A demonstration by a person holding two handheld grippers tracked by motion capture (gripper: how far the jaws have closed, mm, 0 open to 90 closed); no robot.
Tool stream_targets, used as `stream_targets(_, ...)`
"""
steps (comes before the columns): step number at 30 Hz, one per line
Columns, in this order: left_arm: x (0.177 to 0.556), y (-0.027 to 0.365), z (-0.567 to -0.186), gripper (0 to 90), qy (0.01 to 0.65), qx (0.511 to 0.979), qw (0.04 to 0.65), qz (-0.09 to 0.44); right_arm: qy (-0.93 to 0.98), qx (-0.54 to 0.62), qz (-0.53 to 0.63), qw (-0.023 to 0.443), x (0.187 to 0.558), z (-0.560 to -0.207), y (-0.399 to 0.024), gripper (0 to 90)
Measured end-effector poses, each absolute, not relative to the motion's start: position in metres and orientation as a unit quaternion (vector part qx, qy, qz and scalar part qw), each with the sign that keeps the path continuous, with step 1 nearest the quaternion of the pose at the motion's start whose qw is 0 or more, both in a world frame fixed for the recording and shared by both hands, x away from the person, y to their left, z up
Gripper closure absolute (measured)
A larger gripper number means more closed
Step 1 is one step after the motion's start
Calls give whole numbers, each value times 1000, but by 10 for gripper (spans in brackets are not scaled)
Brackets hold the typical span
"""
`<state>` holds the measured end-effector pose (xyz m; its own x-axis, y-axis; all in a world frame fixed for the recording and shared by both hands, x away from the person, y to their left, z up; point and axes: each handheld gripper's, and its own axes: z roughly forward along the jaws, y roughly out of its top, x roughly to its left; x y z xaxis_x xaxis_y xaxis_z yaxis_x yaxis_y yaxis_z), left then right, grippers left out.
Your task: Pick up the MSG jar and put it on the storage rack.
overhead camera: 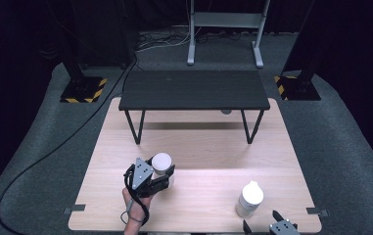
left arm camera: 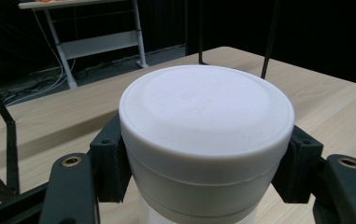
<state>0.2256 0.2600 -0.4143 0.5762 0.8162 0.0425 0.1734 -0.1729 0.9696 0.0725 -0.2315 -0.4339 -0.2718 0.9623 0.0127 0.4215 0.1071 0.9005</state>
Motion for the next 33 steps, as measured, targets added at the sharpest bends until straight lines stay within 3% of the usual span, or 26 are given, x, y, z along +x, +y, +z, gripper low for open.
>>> stream_targets(33, 251, 279, -401, 342, 378, 695, 529, 308, 676, 513, 424, 317, 72, -433, -232, 0)
